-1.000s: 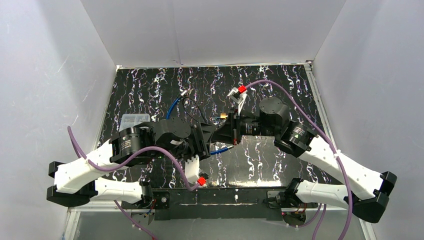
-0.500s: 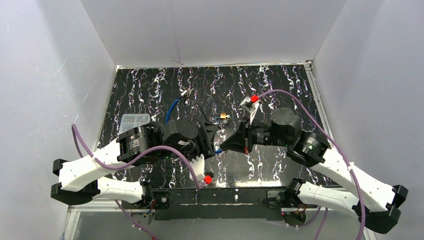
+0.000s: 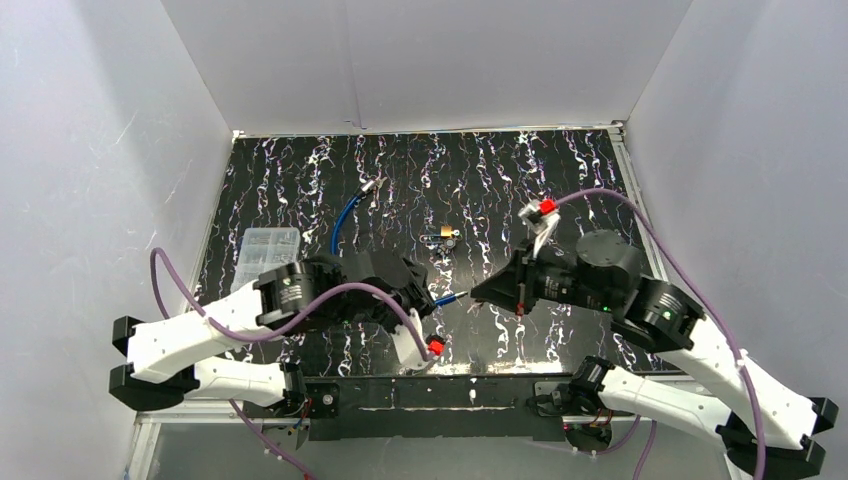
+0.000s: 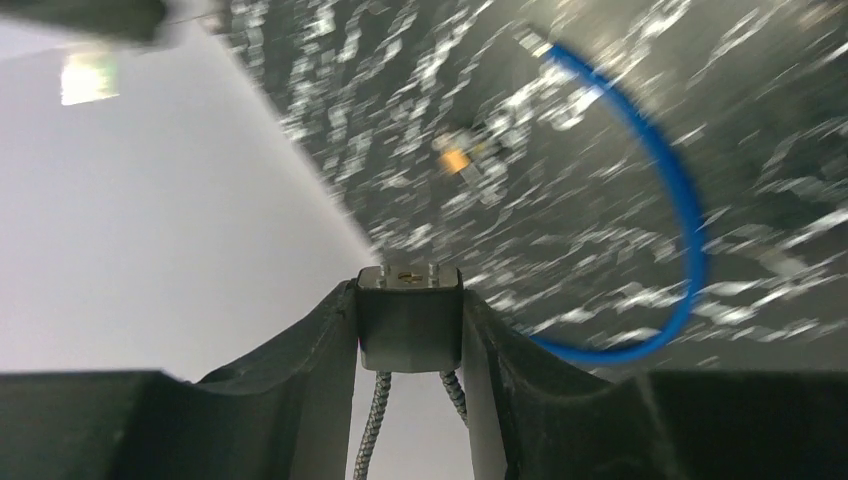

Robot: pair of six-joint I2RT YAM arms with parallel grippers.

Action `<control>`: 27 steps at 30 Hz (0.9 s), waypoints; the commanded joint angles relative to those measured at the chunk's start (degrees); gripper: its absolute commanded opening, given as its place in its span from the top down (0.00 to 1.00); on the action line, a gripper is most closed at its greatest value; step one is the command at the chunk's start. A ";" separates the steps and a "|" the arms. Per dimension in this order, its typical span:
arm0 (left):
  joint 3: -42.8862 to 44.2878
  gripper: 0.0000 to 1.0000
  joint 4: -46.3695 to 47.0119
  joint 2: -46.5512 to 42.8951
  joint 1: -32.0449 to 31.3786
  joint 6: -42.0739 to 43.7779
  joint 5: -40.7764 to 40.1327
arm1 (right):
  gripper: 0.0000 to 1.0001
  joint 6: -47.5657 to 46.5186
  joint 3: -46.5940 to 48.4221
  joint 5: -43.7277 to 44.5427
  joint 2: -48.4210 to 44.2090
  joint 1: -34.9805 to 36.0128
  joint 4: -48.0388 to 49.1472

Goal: Unlock with the key

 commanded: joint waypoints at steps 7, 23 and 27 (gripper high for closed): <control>-36.71 1.00 34.51 -2.15 0.52 -38.09 13.98 | 0.99 -1.06 -0.91 11.66 -11.41 0.23 1.58; -43.51 0.67 43.75 13.24 3.66 -49.57 22.66 | 0.99 -5.61 3.37 16.45 -11.68 0.24 -1.73; -43.04 0.23 43.23 13.37 3.98 -47.98 21.71 | 0.99 -5.38 3.17 16.65 -12.10 0.24 -1.60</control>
